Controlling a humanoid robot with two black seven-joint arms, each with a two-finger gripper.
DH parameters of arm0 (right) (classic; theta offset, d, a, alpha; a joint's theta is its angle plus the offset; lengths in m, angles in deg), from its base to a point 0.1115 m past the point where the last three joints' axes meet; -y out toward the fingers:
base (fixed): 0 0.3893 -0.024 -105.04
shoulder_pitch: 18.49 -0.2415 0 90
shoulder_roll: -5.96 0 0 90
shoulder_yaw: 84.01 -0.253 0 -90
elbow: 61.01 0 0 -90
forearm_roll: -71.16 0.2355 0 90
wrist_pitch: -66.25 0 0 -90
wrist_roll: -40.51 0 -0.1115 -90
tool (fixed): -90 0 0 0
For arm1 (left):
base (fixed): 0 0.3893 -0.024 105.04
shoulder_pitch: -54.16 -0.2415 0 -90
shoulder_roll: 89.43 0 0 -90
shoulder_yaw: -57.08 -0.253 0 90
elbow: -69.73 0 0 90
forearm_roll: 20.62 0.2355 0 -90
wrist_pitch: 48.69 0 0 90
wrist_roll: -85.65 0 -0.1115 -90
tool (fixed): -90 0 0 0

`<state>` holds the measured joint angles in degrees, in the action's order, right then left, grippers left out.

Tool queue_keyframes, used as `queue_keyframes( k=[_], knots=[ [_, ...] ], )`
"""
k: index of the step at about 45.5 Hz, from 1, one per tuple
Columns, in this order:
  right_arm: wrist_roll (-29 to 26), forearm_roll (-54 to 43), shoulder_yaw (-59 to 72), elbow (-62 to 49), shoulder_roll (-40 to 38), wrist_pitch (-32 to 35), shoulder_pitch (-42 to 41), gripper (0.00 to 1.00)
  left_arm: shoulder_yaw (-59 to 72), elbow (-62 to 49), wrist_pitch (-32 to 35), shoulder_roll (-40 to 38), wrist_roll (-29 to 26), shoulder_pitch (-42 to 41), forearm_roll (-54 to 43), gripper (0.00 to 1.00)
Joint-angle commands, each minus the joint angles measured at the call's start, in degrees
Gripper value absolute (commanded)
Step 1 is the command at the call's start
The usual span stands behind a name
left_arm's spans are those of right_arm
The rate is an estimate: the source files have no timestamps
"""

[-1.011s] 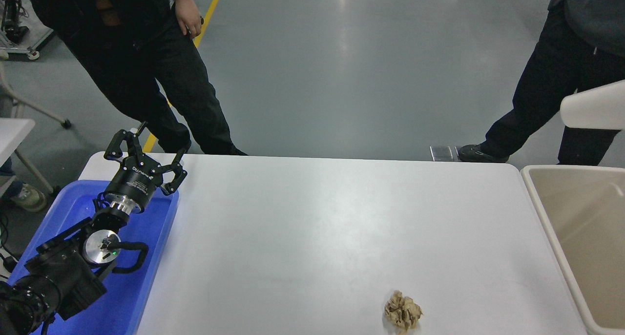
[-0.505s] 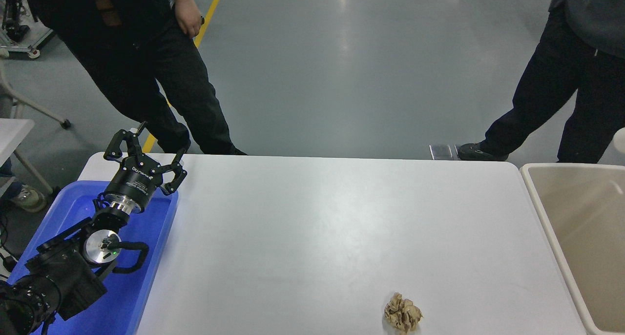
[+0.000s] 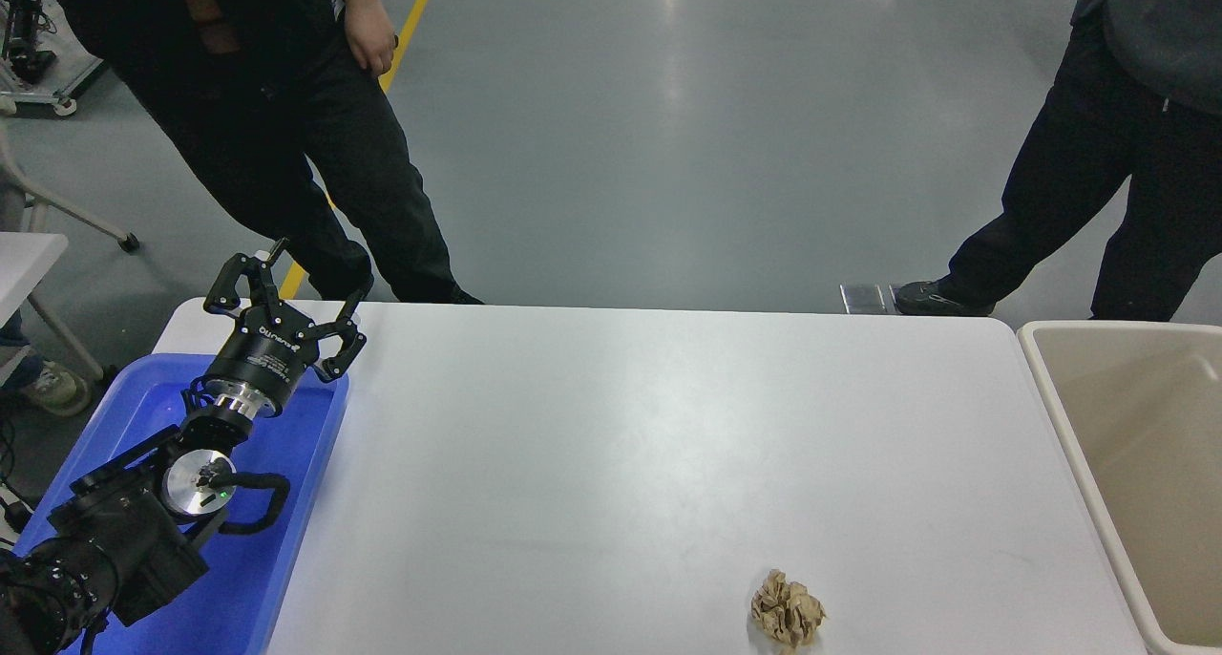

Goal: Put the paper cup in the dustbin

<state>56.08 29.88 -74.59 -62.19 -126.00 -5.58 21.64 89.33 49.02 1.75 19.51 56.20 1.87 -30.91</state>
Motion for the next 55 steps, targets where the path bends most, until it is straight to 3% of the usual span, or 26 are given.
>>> queue_keyframes(
  k=[1,11,27,55],
  knots=[
    [-5.98,2.70,-0.10,-0.40,4.08,-2.88,3.01,0.00,0.00,-0.02,0.01,0.05,0.00,0.00,0.00,1.00],
    [-9.06,5.60,-0.10,-0.49,8.30,-4.72,5.91,0.00,0.00,-0.02,0.01,-0.04,0.00,0.00,0.00,1.00],
    [-9.24,7.45,-0.19,-0.49,13.05,-6.74,10.66,0.00,0.00,-0.02,0.01,0.05,0.00,0.00,0.00,1.00],
    [-9.24,7.97,-0.37,-0.40,14.02,-7.71,11.45,0.00,0.00,-0.02,0.01,-0.04,0.00,0.00,0.00,1.00]
  ],
)
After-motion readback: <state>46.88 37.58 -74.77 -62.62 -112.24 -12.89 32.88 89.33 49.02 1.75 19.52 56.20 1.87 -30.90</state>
